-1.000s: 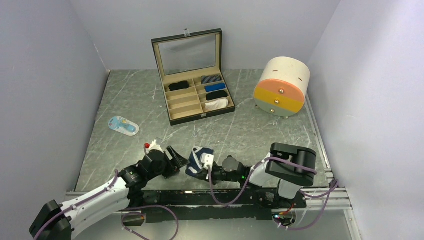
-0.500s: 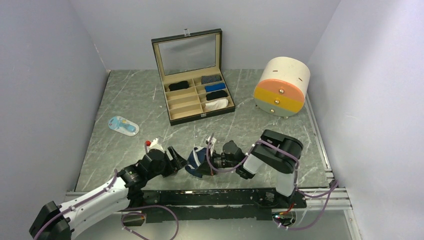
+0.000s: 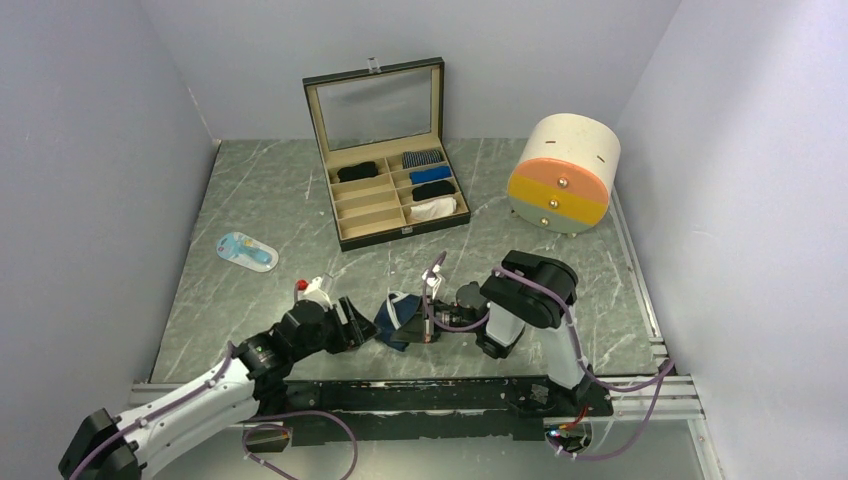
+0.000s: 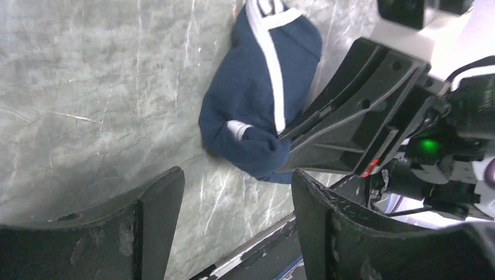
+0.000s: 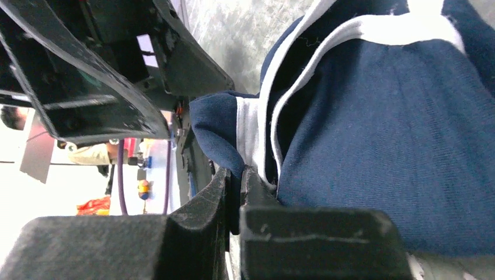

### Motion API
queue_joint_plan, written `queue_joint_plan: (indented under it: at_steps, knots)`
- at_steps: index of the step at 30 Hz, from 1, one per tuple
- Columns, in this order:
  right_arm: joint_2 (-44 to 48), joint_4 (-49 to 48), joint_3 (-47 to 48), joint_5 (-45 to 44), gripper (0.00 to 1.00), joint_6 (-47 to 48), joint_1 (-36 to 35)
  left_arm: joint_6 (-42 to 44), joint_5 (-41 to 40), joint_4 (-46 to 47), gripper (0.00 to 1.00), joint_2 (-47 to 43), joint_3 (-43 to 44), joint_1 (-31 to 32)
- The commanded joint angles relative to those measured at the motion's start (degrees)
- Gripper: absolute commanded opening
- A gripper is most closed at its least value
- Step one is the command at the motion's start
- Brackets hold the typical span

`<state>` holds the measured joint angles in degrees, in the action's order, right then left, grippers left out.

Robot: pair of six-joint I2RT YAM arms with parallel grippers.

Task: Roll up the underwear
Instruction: Roll the underwear to the center of the board.

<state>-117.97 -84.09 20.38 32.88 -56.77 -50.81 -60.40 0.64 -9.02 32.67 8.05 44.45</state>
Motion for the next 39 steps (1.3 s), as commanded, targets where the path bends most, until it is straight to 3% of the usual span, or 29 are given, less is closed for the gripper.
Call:
queue_joint_plan:
  at_steps: [1,10,15,22,29,35,39]
  knots:
    - [-1.85,10.94,-1.19,-2.5,0.04,-1.9,1.7,1.46,4.04,9.95,0.72,4.6,-2.89,0.06]
    - [-5.87,6.19,-1.82,-1.67,0.05,-6.34,2.71,-3.98,0.17,21.71,0.71,15.75,-5.26,0.12]
    - [-4.97,7.19,-2.01,-1.92,0.08,-6.44,3.09,-8.86,-3.51,12.74,0.51,19.89,-3.53,0.12]
    - [0.72,14.49,-1.1,-3.21,0.14,-2.94,3.19,-9.09,-4.46,10.71,0.39,27.11,-2.55,0.24]
    - [14.8,33.12,1.05,-6.26,0.38,9.82,2.89,-5.9,-4.06,10.91,0.32,32.34,-0.61,0.69]
    - [27.88,59.51,6.77,-15.95,0.47,27.01,-0.09,-3.17,-3.66,10.54,0.31,33.86,1.6,0.91]
    - [34.58,67.74,9.51,-21.54,0.52,37.28,-2.4,-2.0,-3.29,9.78,0.32,33.49,3.01,1.03]
